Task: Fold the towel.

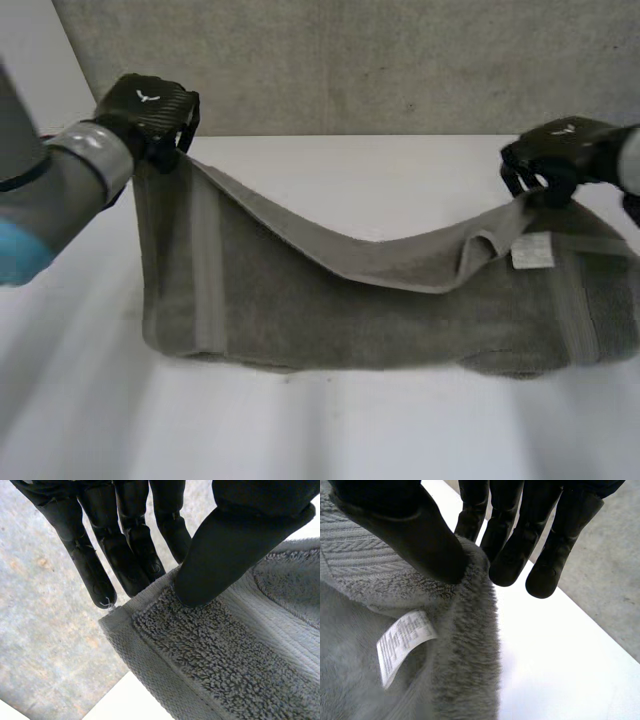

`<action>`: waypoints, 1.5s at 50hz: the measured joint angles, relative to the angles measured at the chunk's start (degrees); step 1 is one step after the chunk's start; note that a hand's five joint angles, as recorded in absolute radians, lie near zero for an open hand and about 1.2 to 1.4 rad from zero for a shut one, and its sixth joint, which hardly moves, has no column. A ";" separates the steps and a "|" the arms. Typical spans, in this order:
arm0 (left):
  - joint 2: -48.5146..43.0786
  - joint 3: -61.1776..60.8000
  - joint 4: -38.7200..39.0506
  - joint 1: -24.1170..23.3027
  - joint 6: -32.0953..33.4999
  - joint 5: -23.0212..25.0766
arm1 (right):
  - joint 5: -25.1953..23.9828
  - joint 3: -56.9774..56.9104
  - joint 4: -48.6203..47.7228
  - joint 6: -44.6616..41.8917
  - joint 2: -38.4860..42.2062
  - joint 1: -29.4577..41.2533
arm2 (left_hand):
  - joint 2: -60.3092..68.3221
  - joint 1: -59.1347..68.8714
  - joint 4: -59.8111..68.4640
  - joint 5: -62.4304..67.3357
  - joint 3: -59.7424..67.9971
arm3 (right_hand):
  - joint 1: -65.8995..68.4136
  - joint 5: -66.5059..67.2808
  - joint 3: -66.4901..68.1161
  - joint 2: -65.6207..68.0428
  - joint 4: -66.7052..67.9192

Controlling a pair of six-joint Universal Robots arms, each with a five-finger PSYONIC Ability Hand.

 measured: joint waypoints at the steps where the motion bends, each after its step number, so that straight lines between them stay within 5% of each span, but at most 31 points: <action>1: -2.11 2.54 0.04 -0.04 -0.08 -0.29 | 0.93 -2.79 -0.65 0.55 2.15 0.97 | 0.00 0.00 0.00 0.00 0.00 | 0.00 0.00 0.00 0.00 0.00; 11: -10.45 29.04 2.49 -0.24 -7.73 -4.51 | 6.52 -31.40 -15.92 14.52 13.46 4.32 | 0.02 0.00 0.01 0.00 0.03 | 0.01 0.00 0.00 0.00 0.00; 19: -7.22 36.59 3.30 -0.04 -15.79 -10.07 | 4.68 -35.67 -22.72 22.66 10.55 3.85 | 0.02 0.00 0.01 0.00 0.03 | 0.03 0.00 0.00 0.00 0.00; 25: -1.23 21.28 0.43 0.31 -16.85 -10.45 | -5.33 -27.66 -14.00 16.47 8.93 3.50 | 0.02 0.01 0.01 0.02 0.03 | 0.07 0.00 0.00 0.00 0.01; 30: 2.90 1.21 3.49 1.05 -16.57 -9.15 | -9.99 -19.67 -2.92 2.27 10.03 2.72 | 0.04 0.03 0.02 0.03 0.03 | 0.05 0.00 0.00 0.00 0.00; 41: 5.27 -27.48 17.17 1.47 -15.91 -4.86 | -5.25 -5.22 3.47 -16.21 15.36 -0.17 | 0.05 0.15 0.03 0.03 0.04 | 0.05 0.00 0.00 0.00 0.00; 46: 4.83 -30.62 19.94 1.17 -15.81 -4.57 | -1.52 -3.09 2.53 -19.75 16.83 -0.54 | 0.05 0.25 0.03 0.03 0.04 | -37.07 -37.04 -36.45 -36.45 -35.89; 50: 4.59 -30.59 20.43 1.00 -15.80 -4.61 | -0.30 -2.71 0.97 -18.34 16.85 -0.55 | 0.05 0.25 0.03 0.03 0.04 | -60.39 -62.67 -60.38 -59.48 -60.97; 60: 5.12 -29.52 20.22 0.83 -15.85 -4.66 | -1.36 4.62 -5.76 -3.78 11.59 -0.30 | 0.05 0.25 0.03 0.03 0.04 | -63.10 -63.28 -62.25 -60.69 -62.13; 69: 5.37 -29.41 20.18 0.89 -15.92 -4.65 | -7.57 31.00 -20.20 8.47 -4.59 -0.24 | 0.05 0.25 0.03 0.03 0.04 | -63.17 -63.28 -62.25 -60.69 -62.14; 75: 5.40 -28.46 20.19 1.17 -16.06 -4.63 | -6.77 46.50 -31.61 9.67 -11.11 0.43 | 0.05 0.25 0.03 0.03 0.04 | -63.14 -63.28 -62.25 -60.69 -62.14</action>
